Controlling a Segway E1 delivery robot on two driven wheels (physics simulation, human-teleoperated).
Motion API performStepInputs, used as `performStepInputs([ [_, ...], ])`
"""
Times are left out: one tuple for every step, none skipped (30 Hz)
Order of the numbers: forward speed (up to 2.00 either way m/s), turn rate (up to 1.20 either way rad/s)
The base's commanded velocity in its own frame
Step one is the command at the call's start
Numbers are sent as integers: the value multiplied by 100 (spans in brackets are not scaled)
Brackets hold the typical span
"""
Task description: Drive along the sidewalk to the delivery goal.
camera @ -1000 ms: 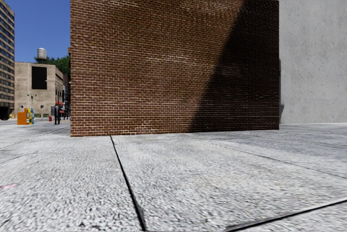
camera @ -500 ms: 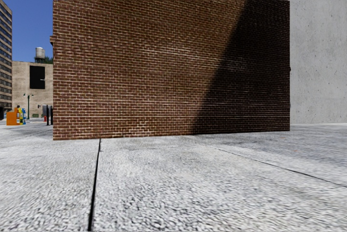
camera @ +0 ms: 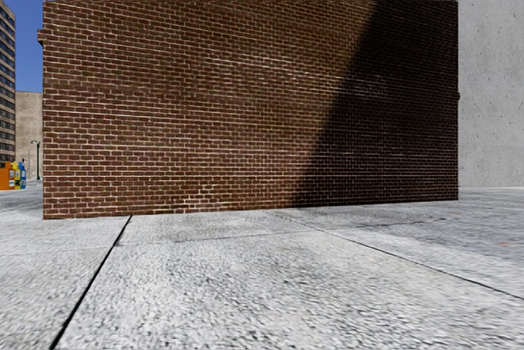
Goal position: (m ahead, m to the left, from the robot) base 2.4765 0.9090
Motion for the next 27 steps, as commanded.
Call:
performStepInputs([
  [200, 13],
  [200, 13],
  [200, 13],
  [200, 14],
  [200, 19],
  [200, 19],
  [200, 20],
  [200, 20],
  [200, 20],
  [198, 20],
  [198, 20],
  [191, 20],
  [176, 20],
  [165, 20],
  [165, 20],
  [162, 20],
  [160, 20],
  [160, 22],
  [160, 24],
  [160, 24],
  [160, 24],
  [160, 25],
  [160, 25],
  [160, 25],
  [160, 25],
  [160, 25],
  [160, 25],
])
